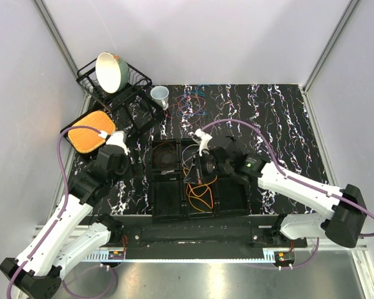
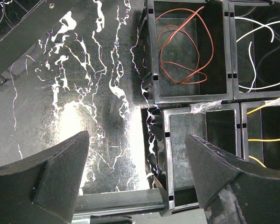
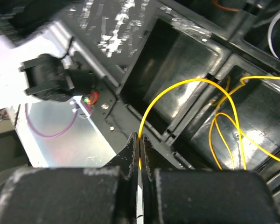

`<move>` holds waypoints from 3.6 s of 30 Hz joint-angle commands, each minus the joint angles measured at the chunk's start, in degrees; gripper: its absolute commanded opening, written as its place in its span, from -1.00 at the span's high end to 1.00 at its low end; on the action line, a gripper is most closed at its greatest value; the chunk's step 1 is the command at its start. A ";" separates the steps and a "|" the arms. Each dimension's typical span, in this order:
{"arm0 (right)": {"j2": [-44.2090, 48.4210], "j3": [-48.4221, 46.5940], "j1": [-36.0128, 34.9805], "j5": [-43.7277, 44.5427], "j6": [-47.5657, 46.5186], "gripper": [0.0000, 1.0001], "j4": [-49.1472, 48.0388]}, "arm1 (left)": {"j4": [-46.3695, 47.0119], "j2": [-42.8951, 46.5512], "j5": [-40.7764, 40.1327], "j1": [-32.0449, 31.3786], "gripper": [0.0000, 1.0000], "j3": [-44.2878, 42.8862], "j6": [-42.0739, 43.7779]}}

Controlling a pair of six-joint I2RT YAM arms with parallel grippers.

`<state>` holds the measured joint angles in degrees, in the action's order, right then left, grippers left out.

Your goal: Untangle the cables

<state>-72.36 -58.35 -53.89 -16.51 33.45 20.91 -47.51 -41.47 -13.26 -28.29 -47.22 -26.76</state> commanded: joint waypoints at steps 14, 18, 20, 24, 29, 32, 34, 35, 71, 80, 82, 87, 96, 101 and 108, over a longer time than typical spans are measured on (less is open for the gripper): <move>-12.80 5.62 -0.34 13.69 1.88 1.00 -3.07 | 2.51 -0.01 1.48 0.34 -0.72 -0.86 0.75; -18.16 3.42 -0.34 12.65 1.44 1.00 -3.42 | 2.59 -0.18 1.48 0.34 -0.72 -0.94 0.84; -20.36 1.84 -0.34 10.46 0.39 1.00 -3.33 | 2.59 -0.10 1.48 0.35 -0.72 -0.94 0.92; -16.08 1.75 -0.52 10.45 -1.63 0.29 -3.42 | 2.59 -0.10 1.48 0.43 -0.72 -0.94 0.92; -11.32 -1.41 -0.52 10.19 -4.62 0.06 1.32 | 2.68 -0.27 1.65 0.70 -0.72 -1.03 0.92; -9.12 -3.79 -0.52 10.45 -6.82 0.00 5.00 | 2.68 -0.45 1.83 0.96 -0.72 -1.03 1.01; -8.15 -6.15 -0.52 13.41 -8.31 -0.03 8.86 | 2.68 -0.45 1.92 1.05 -0.72 -1.03 1.01; -7.98 -6.95 -0.60 15.18 -8.66 -0.05 10.19 | 2.77 -0.45 2.01 1.13 -0.72 -0.94 1.10; -5.60 4.21 12.58 17.48 0.21 0.12 10.03 | 2.94 -0.98 2.53 2.01 -0.72 -0.85 1.10; -5.16 4.65 12.67 17.13 0.56 0.54 9.77 | 2.86 -0.89 2.62 1.93 -0.72 -0.77 1.10; -4.90 4.47 12.67 17.04 0.74 0.73 9.77 | 2.86 -0.98 2.62 1.93 -0.72 -0.77 1.10; -3.67 4.12 12.58 16.78 0.65 1.00 9.77 | 2.86 -0.89 2.62 1.93 -0.72 -0.85 1.10; -3.93 3.76 12.67 9.93 0.12 1.00 8.46 | 2.86 -0.98 2.53 1.93 -0.72 -0.85 1.01; -4.89 3.94 12.58 3.34 -0.84 1.00 7.22 | 2.86 -0.98 2.53 1.93 -0.72 -0.85 1.01; -10.25 2.89 11.35 -0.10 -3.39 1.00 9.59 | 2.86 -1.15 2.62 2.10 -0.72 -0.86 1.10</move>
<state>-79.57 -54.08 -41.60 -13.19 32.56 29.85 -46.68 -42.61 -11.92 -26.55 -47.22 -26.50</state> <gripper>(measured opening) 0.009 0.867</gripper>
